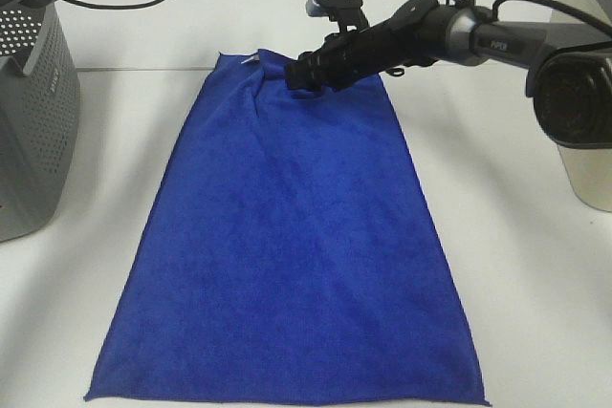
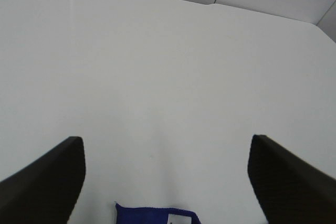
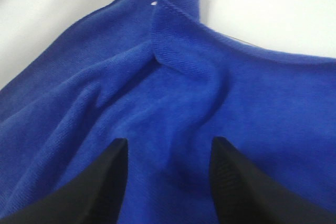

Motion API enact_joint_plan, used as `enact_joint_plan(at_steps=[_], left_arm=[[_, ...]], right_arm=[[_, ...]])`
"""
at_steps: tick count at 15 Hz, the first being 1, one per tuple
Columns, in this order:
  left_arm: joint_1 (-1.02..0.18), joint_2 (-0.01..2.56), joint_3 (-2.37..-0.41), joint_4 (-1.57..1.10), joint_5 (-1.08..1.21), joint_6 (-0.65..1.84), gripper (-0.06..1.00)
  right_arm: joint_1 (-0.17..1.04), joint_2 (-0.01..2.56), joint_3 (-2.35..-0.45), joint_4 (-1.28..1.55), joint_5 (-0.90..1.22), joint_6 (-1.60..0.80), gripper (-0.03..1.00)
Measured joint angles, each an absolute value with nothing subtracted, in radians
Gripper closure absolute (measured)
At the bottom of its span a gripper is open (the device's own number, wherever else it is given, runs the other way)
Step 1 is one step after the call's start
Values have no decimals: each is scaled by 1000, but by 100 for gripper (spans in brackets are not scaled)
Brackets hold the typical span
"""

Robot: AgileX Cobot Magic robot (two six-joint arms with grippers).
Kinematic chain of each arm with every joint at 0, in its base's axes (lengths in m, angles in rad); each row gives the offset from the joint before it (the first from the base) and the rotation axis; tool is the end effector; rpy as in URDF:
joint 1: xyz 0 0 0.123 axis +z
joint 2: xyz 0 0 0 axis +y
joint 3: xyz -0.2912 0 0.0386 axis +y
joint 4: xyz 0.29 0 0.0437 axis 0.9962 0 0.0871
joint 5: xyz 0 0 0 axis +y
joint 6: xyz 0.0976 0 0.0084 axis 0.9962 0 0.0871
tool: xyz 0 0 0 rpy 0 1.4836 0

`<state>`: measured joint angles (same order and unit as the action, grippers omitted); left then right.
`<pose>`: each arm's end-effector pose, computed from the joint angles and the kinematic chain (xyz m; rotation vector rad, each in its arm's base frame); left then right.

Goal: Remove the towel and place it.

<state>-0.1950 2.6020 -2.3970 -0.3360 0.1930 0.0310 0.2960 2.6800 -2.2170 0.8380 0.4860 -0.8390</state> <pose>0.6422 -0.1332 0.1942 -0.0544 1.8890 -0.3987 0.5890 0.2153 0.0674 -0.5896 2.2102 0.5268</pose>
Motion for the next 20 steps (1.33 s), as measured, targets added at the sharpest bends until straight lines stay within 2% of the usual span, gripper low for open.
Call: enact_joint_plan(at_steps=[2,5,8,12,13,15,18,20], left_arm=[[-195,2581,-2397,-336,207,31,17],[-195,2541,-2397,-330,306,33,17],[-195,2475,-2397,-276,560,74,17],[-195,2349,-2397,-198,907,61,17],[-195,2277,-2397,-137,1086,19,17],[-191,2205,-2397,-85,1190,7,17],[-143,2147,-2398,-61,1211,-76,17],[-83,2122,-2398,-49,1213,-123,17]], right_arm=[[282,2621,-2217,675,516,-711,48],[276,2489,-2217,584,653,-643,48],[276,2347,-2217,479,838,-539,48],[275,2201,-2217,206,1028,-235,48],[245,2114,-2217,106,1126,-107,48],[161,2036,-2217,103,1198,-59,48],[12,1964,-2217,127,1216,-18,48],[-42,1917,-2195,127,1216,-15,48]])
